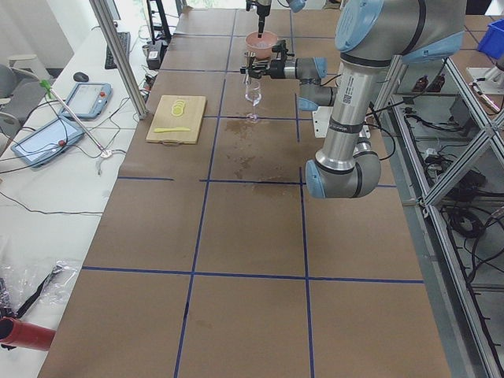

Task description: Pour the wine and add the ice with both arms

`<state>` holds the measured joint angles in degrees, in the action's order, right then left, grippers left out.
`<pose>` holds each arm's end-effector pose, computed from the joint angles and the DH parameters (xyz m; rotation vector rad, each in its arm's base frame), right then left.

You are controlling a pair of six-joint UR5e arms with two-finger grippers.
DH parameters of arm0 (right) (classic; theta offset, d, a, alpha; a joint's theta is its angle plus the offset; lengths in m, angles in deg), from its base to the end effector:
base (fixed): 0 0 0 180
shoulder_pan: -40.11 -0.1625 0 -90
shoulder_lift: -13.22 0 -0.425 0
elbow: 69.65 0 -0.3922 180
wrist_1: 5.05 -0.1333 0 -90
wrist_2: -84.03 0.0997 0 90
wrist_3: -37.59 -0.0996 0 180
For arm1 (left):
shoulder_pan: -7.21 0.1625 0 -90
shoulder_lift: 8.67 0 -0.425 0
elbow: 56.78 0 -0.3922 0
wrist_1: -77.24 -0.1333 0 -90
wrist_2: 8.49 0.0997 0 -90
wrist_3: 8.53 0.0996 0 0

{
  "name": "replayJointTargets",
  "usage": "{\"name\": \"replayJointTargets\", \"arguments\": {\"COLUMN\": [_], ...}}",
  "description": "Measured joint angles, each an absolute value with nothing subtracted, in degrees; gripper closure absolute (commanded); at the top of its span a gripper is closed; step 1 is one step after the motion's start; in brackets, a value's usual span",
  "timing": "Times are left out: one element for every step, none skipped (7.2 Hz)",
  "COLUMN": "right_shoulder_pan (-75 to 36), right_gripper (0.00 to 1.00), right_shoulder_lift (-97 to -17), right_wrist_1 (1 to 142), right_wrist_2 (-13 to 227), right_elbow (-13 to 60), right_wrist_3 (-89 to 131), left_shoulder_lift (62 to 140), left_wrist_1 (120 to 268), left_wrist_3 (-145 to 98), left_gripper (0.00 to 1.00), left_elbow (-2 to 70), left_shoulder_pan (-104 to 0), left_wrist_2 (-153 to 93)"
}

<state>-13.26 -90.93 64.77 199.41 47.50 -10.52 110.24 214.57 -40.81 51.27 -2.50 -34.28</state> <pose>-0.1725 -0.3838 0.5071 0.1306 -0.7014 0.0636 0.4640 -0.3056 0.1452 1.4461 0.7078 -0.2723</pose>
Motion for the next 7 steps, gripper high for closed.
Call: {"name": "replayJointTargets", "arguments": {"right_shoulder_pan": [-12.2, -11.5, -11.1, -10.9, -10.6, -10.3, -10.0], "right_gripper": [0.00, 0.00, 0.00, 0.00, 0.00, 0.01, 0.04], "right_shoulder_lift": [-90.9, -90.9, -90.9, -90.7, -90.5, -90.4, -90.3], "right_wrist_1": [64.7, 64.5, 64.4, 64.4, 64.4, 64.4, 64.4], "right_wrist_2": [198.4, 197.5, 197.1, 197.0, 197.0, 197.1, 197.1], "right_elbow": [46.9, 46.3, 45.6, 44.9, 44.5, 44.2, 44.0], "right_wrist_3": [-10.8, -10.9, -10.8, -10.6, -10.4, -10.1, -9.7], "left_shoulder_lift": [109.1, 108.0, 107.0, 106.1, 105.3, 104.8, 104.4], "left_wrist_1": [214.6, 214.7, 214.7, 214.7, 214.7, 214.7, 214.7], "left_wrist_3": [-44.1, -45.8, -46.4, -46.7, -47.1, -47.8, -48.3], "left_gripper": [1.00, 1.00, 1.00, 1.00, 1.00, 1.00, 1.00], "left_elbow": [51.6, 51.9, 52.1, 52.3, 52.6, 52.8, 52.9], "left_shoulder_pan": [-2.6, -2.6, -2.7, -2.7, -2.8, -2.9, -2.9], "left_wrist_2": [-34.5, -34.6, -34.6, -34.6, -34.6, -34.6, -34.6]}}
